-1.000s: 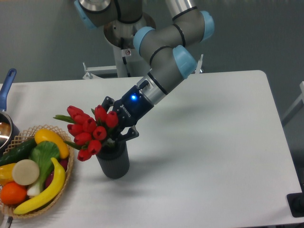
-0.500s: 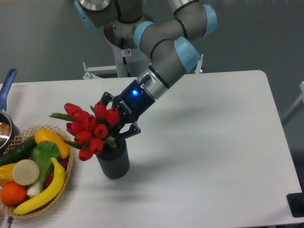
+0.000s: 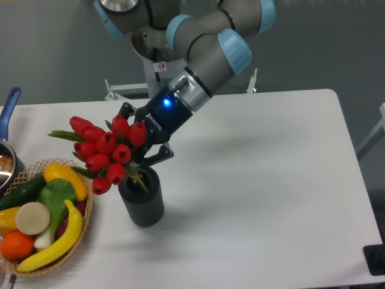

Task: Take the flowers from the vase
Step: 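Lift the gripped tulips up and out of the black vase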

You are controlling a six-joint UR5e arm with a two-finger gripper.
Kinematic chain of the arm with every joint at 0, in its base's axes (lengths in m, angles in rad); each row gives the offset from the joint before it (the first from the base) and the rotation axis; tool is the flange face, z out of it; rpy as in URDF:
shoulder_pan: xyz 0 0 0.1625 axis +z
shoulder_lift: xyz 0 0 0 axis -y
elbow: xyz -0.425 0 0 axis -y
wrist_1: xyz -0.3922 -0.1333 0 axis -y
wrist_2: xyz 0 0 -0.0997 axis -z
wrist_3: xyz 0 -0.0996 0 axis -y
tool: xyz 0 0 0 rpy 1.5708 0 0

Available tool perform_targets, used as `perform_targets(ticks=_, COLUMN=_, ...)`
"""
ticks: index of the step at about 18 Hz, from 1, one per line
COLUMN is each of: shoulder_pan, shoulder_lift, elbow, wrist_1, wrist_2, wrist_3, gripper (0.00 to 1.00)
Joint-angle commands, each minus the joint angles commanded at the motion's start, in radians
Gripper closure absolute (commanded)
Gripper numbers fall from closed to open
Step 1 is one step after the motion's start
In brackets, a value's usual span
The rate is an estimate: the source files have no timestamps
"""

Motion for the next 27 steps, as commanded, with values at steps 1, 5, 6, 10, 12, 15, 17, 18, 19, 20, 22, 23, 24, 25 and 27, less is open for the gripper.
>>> perform_targets(ticks=1, shoulder_pan=0.0, shoulder_lift=0.002, elbow=0.011, wrist_1=0.0, wrist_2=-0.002, wrist_3=-0.015, gripper=0.54)
perform_targets(ticks=5, shoulder_pan=0.002, shoulder_lift=0.002, elbow=0.06, wrist_1=0.0, wrist_2=0.0, wrist_3=-0.095, gripper=0.54)
perform_targets(ticks=6, shoulder_pan=0.003, shoulder_lift=0.003, elbow=0.069, wrist_1=0.0, wrist_2=-0.002, wrist_3=-0.107, gripper=0.54)
perform_targets(ticks=10, shoulder_pan=0.006, shoulder_lift=0.008, elbow=0.12, wrist_1=0.0, wrist_2=0.002, wrist_3=-0.192, gripper=0.54)
perform_targets(ticks=12, shoulder_pan=0.009, shoulder_lift=0.008, elbow=0.143, wrist_1=0.0, wrist_2=0.002, wrist_3=-0.215, gripper=0.54)
perform_targets(ticks=15, shoulder_pan=0.018, shoulder_lift=0.009, elbow=0.164, wrist_1=-0.002, wrist_2=0.006, wrist_3=-0.232, gripper=0.54)
perform_targets(ticks=17, shoulder_pan=0.038, shoulder_lift=0.009, elbow=0.184, wrist_1=-0.002, wrist_2=0.012, wrist_3=-0.247, gripper=0.54)
perform_targets(ticks=18, shoulder_pan=0.055, shoulder_lift=0.011, elbow=0.189, wrist_1=0.0, wrist_2=0.015, wrist_3=-0.246, gripper=0.54)
perform_targets(ticks=19, shoulder_pan=0.073, shoulder_lift=0.011, elbow=0.192, wrist_1=0.0, wrist_2=0.015, wrist_3=-0.238, gripper=0.54)
perform_targets(ticks=20, shoulder_pan=0.098, shoulder_lift=0.012, elbow=0.193, wrist_1=0.0, wrist_2=0.015, wrist_3=-0.232, gripper=0.54)
perform_targets(ticks=22, shoulder_pan=0.156, shoulder_lift=0.012, elbow=0.193, wrist_1=0.006, wrist_2=0.015, wrist_3=-0.169, gripper=0.54)
perform_targets(ticks=23, shoulder_pan=0.176, shoulder_lift=0.009, elbow=0.192, wrist_1=0.006, wrist_2=0.014, wrist_3=-0.123, gripper=0.54)
perform_targets(ticks=24, shoulder_pan=0.195, shoulder_lift=0.005, elbow=0.19, wrist_1=0.005, wrist_2=0.014, wrist_3=-0.092, gripper=0.54)
perform_targets(ticks=25, shoulder_pan=0.21, shoulder_lift=0.003, elbow=0.192, wrist_1=0.005, wrist_2=0.014, wrist_3=-0.075, gripper=0.54)
perform_targets(ticks=27, shoulder_pan=0.241, shoulder_lift=-0.003, elbow=0.19, wrist_1=0.006, wrist_2=0.014, wrist_3=-0.046, gripper=0.54)
